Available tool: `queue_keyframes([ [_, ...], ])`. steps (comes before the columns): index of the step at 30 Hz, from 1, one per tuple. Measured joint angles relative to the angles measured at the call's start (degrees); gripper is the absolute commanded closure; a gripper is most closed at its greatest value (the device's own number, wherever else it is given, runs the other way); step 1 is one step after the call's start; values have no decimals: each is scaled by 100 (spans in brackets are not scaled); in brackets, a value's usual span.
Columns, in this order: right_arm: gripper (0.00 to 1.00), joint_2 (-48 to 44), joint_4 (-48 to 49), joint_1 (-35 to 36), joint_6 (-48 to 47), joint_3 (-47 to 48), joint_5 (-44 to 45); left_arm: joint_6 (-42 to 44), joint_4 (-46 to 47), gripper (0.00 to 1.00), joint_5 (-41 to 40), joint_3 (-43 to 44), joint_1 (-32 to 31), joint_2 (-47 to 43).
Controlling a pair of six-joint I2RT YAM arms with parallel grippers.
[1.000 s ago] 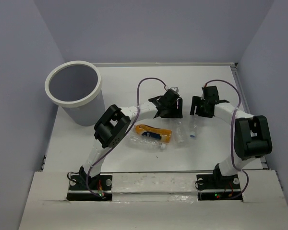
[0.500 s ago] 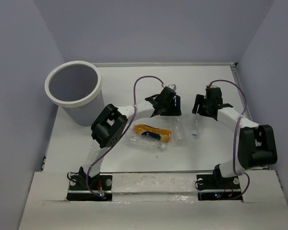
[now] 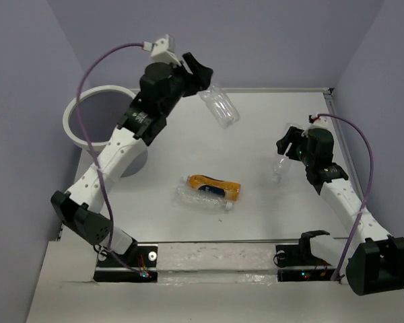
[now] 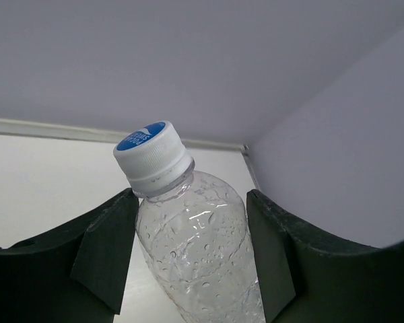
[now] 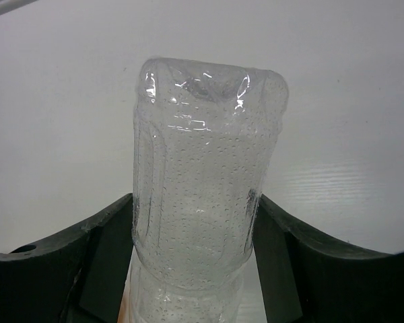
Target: Put the plastic bottles in the bin
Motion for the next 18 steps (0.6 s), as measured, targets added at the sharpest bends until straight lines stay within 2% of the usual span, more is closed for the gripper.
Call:
queue_keyframes([
  [6,59,-166,76,0,81,-94,-201,87,-527,53,-927,-17,1703,-975],
  [10,59,-225,133,0,151,-118,-308,203,-654,53,-1620,-372,2686,-1488],
  [14,59,-249,168,0,190,-138,-376,352,-688,53,-2175,-741,3440,-1740],
  [18,59,-249,219,0,236,-142,-457,649,-608,52,-2868,-1054,3838,-1749],
])
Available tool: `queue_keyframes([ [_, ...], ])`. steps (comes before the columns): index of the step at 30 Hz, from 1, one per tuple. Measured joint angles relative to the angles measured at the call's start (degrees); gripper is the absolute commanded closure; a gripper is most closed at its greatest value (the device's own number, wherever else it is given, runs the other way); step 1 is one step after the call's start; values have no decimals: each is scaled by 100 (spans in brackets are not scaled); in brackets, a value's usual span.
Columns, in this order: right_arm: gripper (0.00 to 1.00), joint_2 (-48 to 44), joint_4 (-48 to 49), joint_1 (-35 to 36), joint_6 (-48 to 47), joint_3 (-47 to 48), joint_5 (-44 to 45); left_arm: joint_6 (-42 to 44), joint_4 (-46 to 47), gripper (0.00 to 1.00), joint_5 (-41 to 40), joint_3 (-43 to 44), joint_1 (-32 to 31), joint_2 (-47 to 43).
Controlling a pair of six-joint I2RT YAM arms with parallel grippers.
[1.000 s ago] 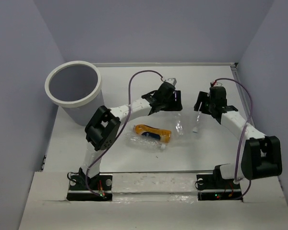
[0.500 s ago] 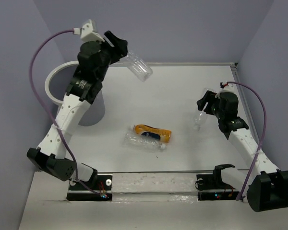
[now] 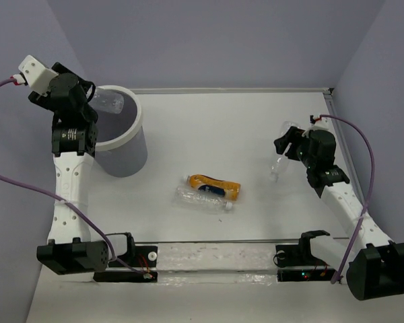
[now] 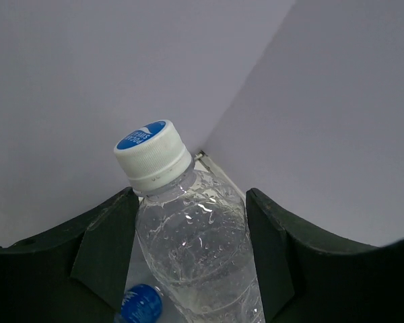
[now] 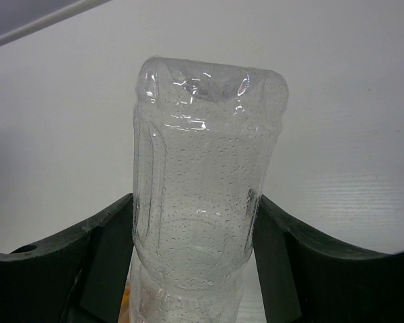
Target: Put the plastic bottles in the bin
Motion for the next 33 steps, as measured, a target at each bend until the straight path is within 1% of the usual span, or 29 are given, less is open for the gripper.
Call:
queue_keyframes([
  [3,58,-48,52,0,68,-35,-11,363,444,48,-483,-549,17,-118],
  [4,58,-96,94,0,98,-72,-13,487,573,41,-605,-789,17,-199],
  [5,58,-166,101,0,129,-92,-26,535,621,38,-651,-874,17,-223],
  [6,58,-232,120,0,151,-98,-57,638,752,30,-732,-1169,15,-323],
  [10,58,-566,374,0,450,-103,-487,691,935,14,-658,-1690,17,-516],
  [13,58,-754,704,122,715,-103,-785,632,951,7,-313,-1869,11,-706],
  [15,58,-782,909,369,846,-87,-901,579,970,5,28,-1871,-22,-892],
  [17,58,-671,1023,879,927,26,-846,531,990,4,341,-1871,-70,-1172],
  [19,58,-363,1091,1519,940,323,-791,470,1010,3,625,-1871,-201,-1495],
  [20,58,-247,1126,1674,935,424,-748,448,1012,3,750,-1875,-310,-1694],
  [22,58,188,1200,2240,866,859,-549,382,1029,3,1128,-1906,-553,-2098],
  [23,58,494,1233,2542,807,1169,-437,337,1047,3,1362,-1945,-715,-2413],
  [24,58,634,1235,2649,763,1388,-361,273,1047,3,1659,-2002,-785,-2656],
  [26,58,1130,1270,3104,627,1985,-155,179,1034,3,2052,-2124,-844,-3021],
  [28,58,1768,1318,3571,446,2859,81,85,986,3,2404,-2223,-848,-3434],
  [30,58,2413,1460,3910,256,3707,245,-133,944,3,2977,-2391,-850,-3891],
  [33,58,3158,1672,4229,59,4631,345,-328,852,2,3611,-2575,-852,-4371],
])
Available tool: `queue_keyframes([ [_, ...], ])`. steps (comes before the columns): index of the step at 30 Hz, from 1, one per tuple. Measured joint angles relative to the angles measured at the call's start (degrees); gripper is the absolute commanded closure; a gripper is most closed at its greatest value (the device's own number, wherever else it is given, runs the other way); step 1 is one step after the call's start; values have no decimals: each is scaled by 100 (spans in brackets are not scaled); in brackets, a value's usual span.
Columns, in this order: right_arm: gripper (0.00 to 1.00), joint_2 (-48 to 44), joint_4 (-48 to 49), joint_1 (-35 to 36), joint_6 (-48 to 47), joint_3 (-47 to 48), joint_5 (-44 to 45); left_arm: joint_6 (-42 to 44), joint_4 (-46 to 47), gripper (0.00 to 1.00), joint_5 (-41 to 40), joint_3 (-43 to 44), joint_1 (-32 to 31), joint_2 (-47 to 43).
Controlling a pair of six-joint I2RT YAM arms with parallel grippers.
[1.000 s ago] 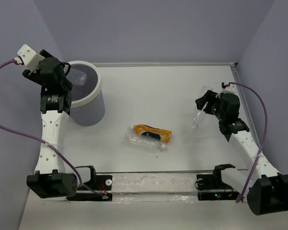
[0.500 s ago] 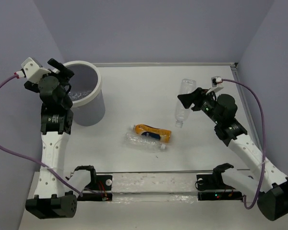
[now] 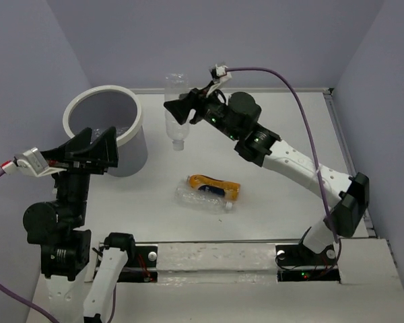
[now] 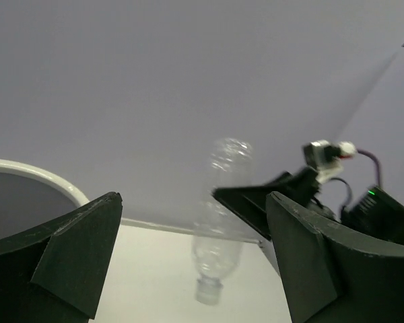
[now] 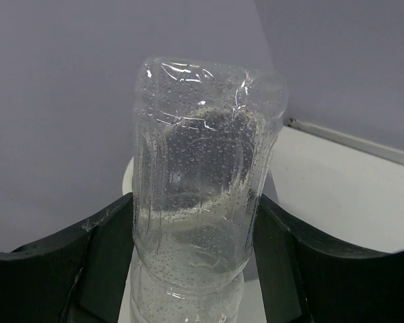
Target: Put the plastic bottles in the bin
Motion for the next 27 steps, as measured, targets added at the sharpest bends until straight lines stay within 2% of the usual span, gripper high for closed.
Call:
queue_keyframes([
  [4,58,1215,177,254,-142,1469,2,-90,-48,3,584,-9,-212,-496],
  [8,59,2612,286,422,-549,3366,144,-68,79,3,1038,-66,-673,-765],
  [13,64,4448,531,546,-804,5716,313,-9,116,3,1088,-424,-1008,-973],
  [15,64,4846,640,575,-848,6041,356,35,85,3,1082,-581,-1145,-981],
  [17,58,5184,903,577,-905,6131,409,101,-22,4,984,-702,-1294,-981],
  [18,51,5357,968,592,-931,6131,422,125,-46,3,951,-719,-1353,-981],
  [19,35,5480,1001,605,-970,6131,422,157,-74,4,898,-730,-1392,-981],
  [22,12,5757,1021,634,-1143,6131,393,254,-118,4,741,-741,-1515,-1001],
  [27,8,5803,986,723,-1506,6131,214,306,-118,4,634,-741,-1569,-1005],
])
